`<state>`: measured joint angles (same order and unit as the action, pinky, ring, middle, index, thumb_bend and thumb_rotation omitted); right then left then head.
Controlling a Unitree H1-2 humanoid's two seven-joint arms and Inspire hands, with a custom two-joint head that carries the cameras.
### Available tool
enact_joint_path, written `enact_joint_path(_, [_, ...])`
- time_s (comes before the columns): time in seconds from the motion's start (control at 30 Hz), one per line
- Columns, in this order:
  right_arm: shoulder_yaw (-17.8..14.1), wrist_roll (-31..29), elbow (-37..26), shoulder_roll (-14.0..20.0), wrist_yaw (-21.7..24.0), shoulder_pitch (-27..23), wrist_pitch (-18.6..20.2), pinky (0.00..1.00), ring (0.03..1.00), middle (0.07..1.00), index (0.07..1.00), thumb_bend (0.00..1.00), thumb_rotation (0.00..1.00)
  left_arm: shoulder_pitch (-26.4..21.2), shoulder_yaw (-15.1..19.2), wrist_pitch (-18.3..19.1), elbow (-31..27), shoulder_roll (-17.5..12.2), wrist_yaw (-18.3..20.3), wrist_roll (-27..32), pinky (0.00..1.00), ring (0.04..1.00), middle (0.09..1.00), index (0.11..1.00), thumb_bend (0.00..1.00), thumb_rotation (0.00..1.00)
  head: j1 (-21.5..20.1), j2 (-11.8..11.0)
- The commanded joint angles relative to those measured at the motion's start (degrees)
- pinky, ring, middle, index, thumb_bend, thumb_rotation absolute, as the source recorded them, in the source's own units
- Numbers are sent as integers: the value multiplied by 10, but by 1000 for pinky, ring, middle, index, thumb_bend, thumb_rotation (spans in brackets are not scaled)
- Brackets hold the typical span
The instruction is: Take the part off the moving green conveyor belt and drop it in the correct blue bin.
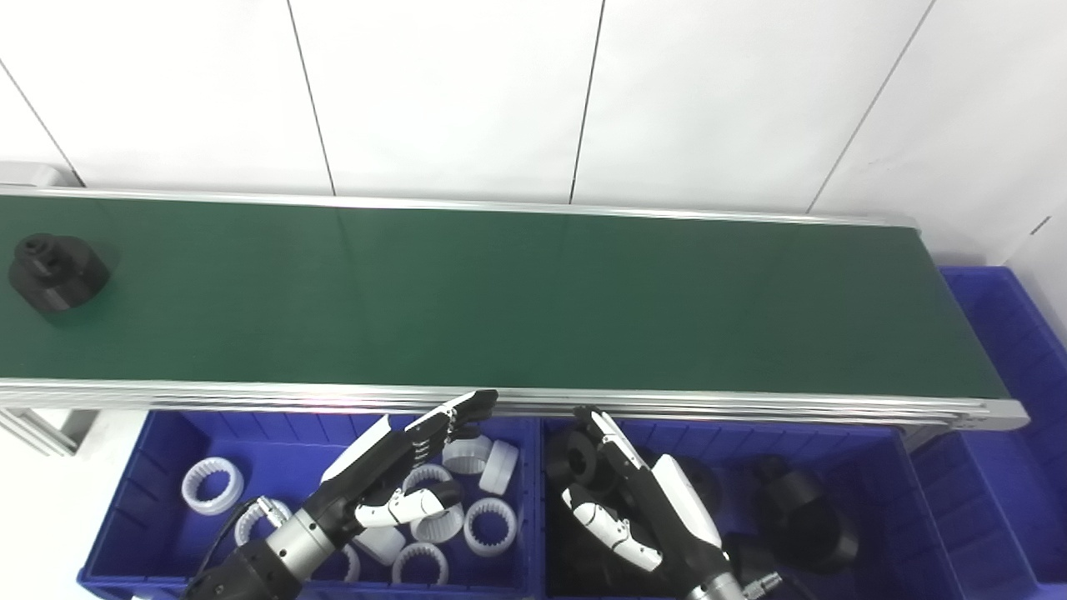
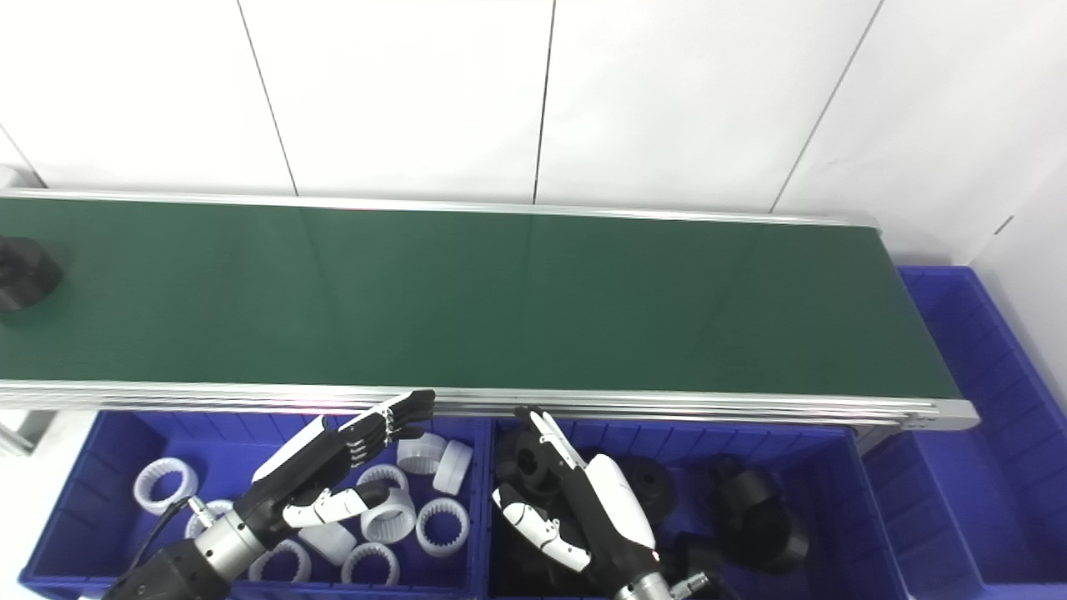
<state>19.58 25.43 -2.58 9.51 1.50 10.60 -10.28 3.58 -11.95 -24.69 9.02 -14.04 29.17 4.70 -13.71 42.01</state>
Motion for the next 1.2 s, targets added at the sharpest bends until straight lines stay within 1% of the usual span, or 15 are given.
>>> enact_joint_path(0.0, [-3,1,-12,-2,-6,-8,-29,888,954,993,971,339,867,-8,4,-21,-6,0,3,7,903,944,957,937,407,699,0,0])
enact_joint_path(0.27, [-2,2,-12,-5,-5,-8,-24,894,962,1000,983,354,885,-8,8,-21,-5,0,7,8,905,942,954,937,425,711,0,-1])
enact_joint_path(0.33, [-1,3,-14,-6,-5,-8,-23,896,964,1000,983,346,868,-8,9,-21,-6,-1,8,6,905,943,955,937,430,715,-1,0])
enact_joint_path(0.57, [-1,4,-11,-7,-7,-7,-29,896,963,1000,983,345,860,-5,11,-21,-8,-1,9,7,905,943,956,937,414,708,-3,2])
enact_joint_path(0.67, [-1,4,-14,-7,-5,-5,-25,894,963,1000,984,348,874,-3,10,-22,-9,-2,9,8,909,945,957,937,421,715,-2,2])
enact_joint_path(0.8, [-1,3,-21,-7,-1,-2,-19,894,963,1000,983,337,854,-2,10,-22,-11,0,9,8,907,943,957,937,413,709,-1,4])
enact_joint_path(1.17, [0,2,-21,-6,-1,-2,-21,896,964,1000,984,333,844,-1,11,-22,-10,-1,11,9,911,948,960,940,415,720,-3,5])
